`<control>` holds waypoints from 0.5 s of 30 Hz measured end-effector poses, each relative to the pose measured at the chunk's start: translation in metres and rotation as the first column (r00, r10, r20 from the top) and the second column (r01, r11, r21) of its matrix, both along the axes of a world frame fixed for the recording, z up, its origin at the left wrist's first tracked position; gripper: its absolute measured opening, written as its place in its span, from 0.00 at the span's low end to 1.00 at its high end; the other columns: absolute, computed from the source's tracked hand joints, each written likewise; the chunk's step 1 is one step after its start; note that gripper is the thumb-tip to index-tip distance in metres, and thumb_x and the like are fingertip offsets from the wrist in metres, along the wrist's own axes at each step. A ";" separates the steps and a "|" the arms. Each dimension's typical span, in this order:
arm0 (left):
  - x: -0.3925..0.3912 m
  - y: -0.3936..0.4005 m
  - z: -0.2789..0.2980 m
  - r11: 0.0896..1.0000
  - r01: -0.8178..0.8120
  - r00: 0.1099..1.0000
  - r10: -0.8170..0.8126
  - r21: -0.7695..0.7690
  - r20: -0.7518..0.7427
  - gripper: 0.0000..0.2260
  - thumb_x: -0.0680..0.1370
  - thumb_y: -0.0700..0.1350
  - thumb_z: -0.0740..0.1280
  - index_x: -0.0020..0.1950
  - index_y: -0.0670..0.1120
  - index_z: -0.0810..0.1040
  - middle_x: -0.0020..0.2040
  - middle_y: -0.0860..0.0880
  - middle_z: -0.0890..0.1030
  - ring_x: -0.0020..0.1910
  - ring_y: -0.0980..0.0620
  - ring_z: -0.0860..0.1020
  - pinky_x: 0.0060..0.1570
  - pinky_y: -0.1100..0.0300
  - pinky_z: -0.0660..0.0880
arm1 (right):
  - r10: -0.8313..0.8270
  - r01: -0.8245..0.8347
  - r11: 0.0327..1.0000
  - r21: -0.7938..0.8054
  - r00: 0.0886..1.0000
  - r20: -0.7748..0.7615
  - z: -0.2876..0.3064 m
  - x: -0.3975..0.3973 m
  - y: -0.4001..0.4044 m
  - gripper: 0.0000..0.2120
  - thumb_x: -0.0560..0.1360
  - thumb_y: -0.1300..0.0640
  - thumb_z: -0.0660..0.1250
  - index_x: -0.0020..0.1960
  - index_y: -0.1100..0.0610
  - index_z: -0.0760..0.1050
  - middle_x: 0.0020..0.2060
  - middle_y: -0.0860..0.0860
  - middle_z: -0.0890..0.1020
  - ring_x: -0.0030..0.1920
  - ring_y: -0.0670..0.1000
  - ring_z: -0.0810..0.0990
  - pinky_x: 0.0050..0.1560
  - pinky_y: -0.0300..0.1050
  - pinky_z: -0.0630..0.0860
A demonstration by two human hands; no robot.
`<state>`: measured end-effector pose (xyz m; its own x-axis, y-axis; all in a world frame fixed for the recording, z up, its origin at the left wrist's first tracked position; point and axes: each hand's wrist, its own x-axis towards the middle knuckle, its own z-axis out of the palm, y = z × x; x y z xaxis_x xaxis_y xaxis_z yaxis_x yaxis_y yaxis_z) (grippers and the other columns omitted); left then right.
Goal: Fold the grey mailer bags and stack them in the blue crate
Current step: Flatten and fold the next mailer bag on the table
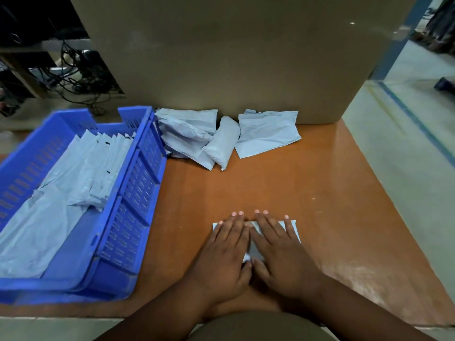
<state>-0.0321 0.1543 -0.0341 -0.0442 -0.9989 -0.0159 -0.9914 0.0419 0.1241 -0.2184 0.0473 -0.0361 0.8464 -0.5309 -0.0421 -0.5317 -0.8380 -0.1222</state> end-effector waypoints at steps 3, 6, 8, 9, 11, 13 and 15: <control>-0.007 0.003 -0.008 0.996 0.048 0.998 -0.051 0.073 0.041 0.40 0.82 0.64 0.54 0.87 0.46 0.46 0.87 0.43 0.39 0.85 0.44 0.36 0.82 0.38 0.47 | 0.014 -0.014 1.000 0.005 0.999 -0.047 -0.008 -0.020 0.003 0.38 0.83 0.34 0.53 0.87 0.50 0.49 0.86 0.52 0.45 0.85 0.56 0.39 0.82 0.68 0.50; -0.007 0.006 -0.014 0.991 0.045 0.994 -0.056 0.126 0.089 0.42 0.81 0.69 0.52 0.87 0.47 0.42 0.86 0.43 0.37 0.85 0.42 0.34 0.81 0.36 0.46 | 0.015 -0.013 1.000 0.022 0.995 -0.097 -0.016 -0.027 0.001 0.41 0.81 0.30 0.55 0.87 0.49 0.51 0.86 0.50 0.48 0.86 0.57 0.43 0.81 0.68 0.53; -0.004 0.007 -0.012 0.988 0.049 0.994 -0.063 0.144 0.094 0.44 0.80 0.72 0.51 0.87 0.48 0.41 0.86 0.44 0.36 0.85 0.44 0.34 0.82 0.37 0.46 | 0.009 -0.007 1.000 0.022 0.996 -0.090 -0.015 -0.028 -0.001 0.41 0.80 0.28 0.54 0.87 0.47 0.51 0.86 0.50 0.48 0.86 0.58 0.44 0.81 0.68 0.53; -0.002 0.007 -0.011 0.988 0.049 0.993 -0.063 0.145 0.096 0.44 0.80 0.72 0.50 0.87 0.49 0.40 0.86 0.45 0.36 0.84 0.45 0.34 0.82 0.37 0.46 | 0.005 -0.003 1.000 0.023 0.997 -0.080 -0.016 -0.030 -0.001 0.41 0.80 0.27 0.53 0.87 0.46 0.50 0.86 0.50 0.47 0.86 0.59 0.43 0.81 0.68 0.52; 0.001 0.011 -0.012 0.989 0.036 0.995 -0.049 0.141 0.087 0.44 0.80 0.74 0.49 0.87 0.51 0.38 0.86 0.48 0.34 0.84 0.47 0.33 0.82 0.38 0.45 | -0.009 0.012 0.999 0.043 0.998 -0.065 -0.016 -0.034 -0.001 0.41 0.80 0.25 0.51 0.87 0.43 0.48 0.86 0.49 0.45 0.85 0.58 0.41 0.82 0.68 0.51; 0.003 0.013 -0.013 0.989 0.025 0.997 -0.035 0.147 0.070 0.44 0.80 0.75 0.48 0.87 0.53 0.37 0.86 0.49 0.33 0.84 0.48 0.33 0.83 0.39 0.45 | -0.013 0.016 0.998 0.061 0.998 -0.058 -0.016 -0.037 -0.001 0.41 0.80 0.24 0.50 0.86 0.41 0.45 0.86 0.48 0.43 0.85 0.57 0.39 0.82 0.68 0.49; 0.004 0.013 -0.014 0.988 0.027 0.997 -0.037 0.151 0.061 0.44 0.80 0.75 0.48 0.86 0.53 0.36 0.86 0.50 0.32 0.84 0.49 0.32 0.83 0.40 0.45 | -0.001 0.006 0.998 0.065 0.997 -0.079 -0.015 -0.038 -0.002 0.41 0.80 0.23 0.48 0.86 0.40 0.41 0.86 0.48 0.39 0.85 0.56 0.35 0.82 0.68 0.46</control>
